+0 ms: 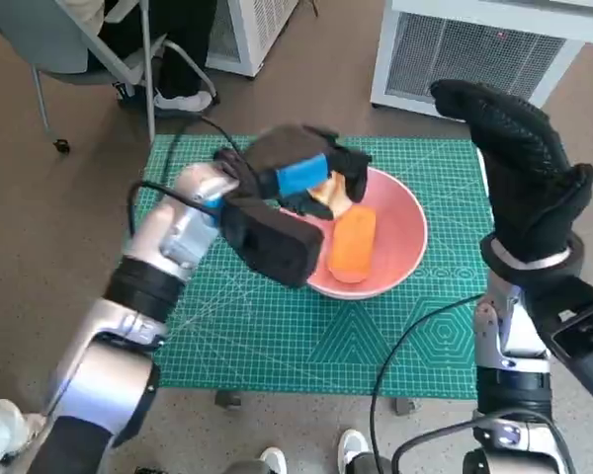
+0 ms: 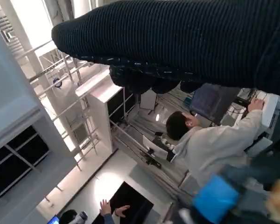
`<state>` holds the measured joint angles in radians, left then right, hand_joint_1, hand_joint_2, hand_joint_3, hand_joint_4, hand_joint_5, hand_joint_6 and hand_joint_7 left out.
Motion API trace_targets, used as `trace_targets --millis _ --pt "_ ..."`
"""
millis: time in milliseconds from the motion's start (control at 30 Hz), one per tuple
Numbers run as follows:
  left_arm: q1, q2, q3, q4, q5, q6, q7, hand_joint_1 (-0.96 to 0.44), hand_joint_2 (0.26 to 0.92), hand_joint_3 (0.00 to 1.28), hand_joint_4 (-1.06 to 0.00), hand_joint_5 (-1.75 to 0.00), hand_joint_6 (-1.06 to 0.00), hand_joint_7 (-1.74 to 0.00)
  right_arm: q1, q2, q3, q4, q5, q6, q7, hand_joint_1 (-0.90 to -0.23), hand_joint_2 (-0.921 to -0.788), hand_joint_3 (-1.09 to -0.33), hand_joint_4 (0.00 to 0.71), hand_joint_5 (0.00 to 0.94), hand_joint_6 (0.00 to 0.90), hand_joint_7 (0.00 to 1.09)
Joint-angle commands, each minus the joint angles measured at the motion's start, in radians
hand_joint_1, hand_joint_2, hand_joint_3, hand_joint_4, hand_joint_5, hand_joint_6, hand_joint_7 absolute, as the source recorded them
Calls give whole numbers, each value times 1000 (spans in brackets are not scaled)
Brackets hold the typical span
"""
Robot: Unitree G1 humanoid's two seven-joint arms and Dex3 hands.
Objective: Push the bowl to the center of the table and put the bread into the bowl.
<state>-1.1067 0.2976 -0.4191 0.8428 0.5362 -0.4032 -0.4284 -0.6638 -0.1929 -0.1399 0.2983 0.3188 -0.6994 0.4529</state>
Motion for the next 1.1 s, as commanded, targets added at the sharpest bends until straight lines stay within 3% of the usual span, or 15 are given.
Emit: trace_targets --millis 33,167,267,433,567,767,1000,1100 --pt "-21 -16 -25 9 -3 130 -143 -124 911 53 -154 -152 -302 -250 23 -9 -6 -1 2 7 5 -548 -921 -827 -1 443 -1 589" --pt "-22 -21 -27 -17 -15 212 -230 -247 905 22 -32 -31 -201 -57 22 -7 -7 -2 1 9 4 -549 -921 -826 -1 443 -1 590" --pt "0 -18 -12 -43 -30 215 -231 -324 909 17 -10 -9 -182 -22 20 -5 -7 6 0 7 6 -553 -921 -823 -1 443 -1 590" --pt "42 -8 17 -61 -58 159 -173 -383 912 13 -1 -1 -150 -4 13 -3 -6 15 -6 2 5 -554 -921 -819 -1 443 -1 591" --pt "60 -2 63 -84 -119 149 -174 -399 909 8 1 1 -114 0 8 -3 -5 16 -14 2 1 -544 -921 -818 -1 445 -1 591" --pt "107 -5 174 -136 -260 81 -152 -403 907 5 1 1 -99 -2 0 -2 -6 23 -17 -5 -1 -534 -921 -817 -1 447 -1 591" --pt "209 -67 327 -230 -443 -79 -25 -444 917 28 -2 -1 -140 -25 -29 -2 -13 57 -31 -24 -14 -533 -921 -796 -1 457 -1 593" --pt "248 -103 374 -281 -508 -119 22 -462 920 84 -52 -21 -194 -55 -42 0 -14 73 -38 -32 -21 -531 -921 -779 0 463 -1 596"
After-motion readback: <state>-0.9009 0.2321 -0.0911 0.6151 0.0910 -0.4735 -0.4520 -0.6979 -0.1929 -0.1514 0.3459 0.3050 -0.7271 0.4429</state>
